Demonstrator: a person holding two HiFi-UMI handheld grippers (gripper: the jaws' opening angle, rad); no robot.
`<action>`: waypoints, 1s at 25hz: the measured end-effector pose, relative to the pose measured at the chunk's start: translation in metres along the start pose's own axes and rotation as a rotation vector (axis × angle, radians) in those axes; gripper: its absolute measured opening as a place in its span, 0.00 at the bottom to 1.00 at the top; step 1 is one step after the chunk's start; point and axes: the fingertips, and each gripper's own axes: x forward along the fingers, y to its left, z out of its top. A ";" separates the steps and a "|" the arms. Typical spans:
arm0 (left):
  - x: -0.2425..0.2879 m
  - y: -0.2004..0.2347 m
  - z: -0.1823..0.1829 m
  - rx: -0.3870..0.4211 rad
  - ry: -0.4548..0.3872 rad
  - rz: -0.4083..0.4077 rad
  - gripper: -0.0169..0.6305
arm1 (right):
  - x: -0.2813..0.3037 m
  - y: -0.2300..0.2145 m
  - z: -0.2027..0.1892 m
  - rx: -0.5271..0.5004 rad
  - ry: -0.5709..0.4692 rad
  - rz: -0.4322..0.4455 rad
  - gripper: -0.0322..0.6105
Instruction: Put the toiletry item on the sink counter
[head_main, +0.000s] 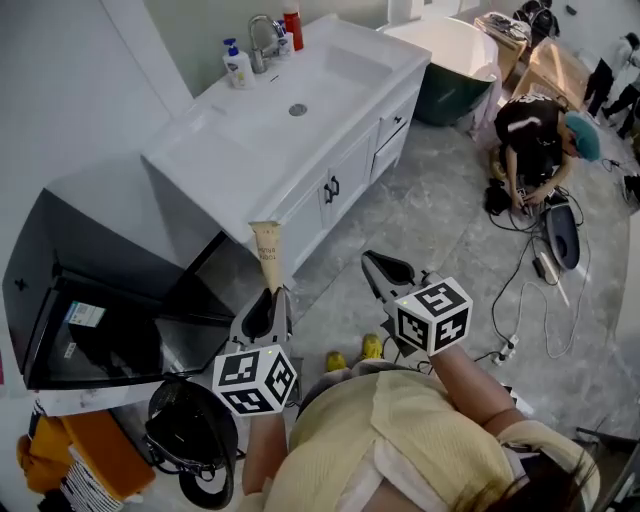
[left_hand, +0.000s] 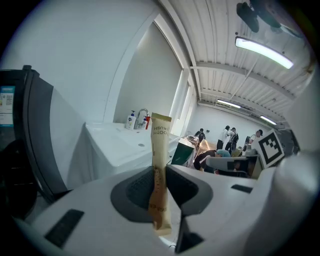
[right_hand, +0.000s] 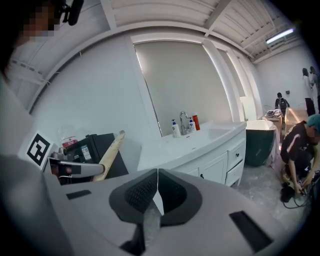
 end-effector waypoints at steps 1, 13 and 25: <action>0.001 0.001 0.000 -0.006 -0.002 -0.001 0.19 | 0.002 0.001 0.000 -0.003 0.002 0.004 0.10; 0.011 0.006 0.005 -0.013 -0.002 0.019 0.19 | 0.018 0.001 0.006 -0.009 0.010 0.048 0.10; 0.043 -0.015 0.011 0.000 0.004 0.012 0.19 | 0.028 -0.027 0.021 -0.030 0.002 0.064 0.10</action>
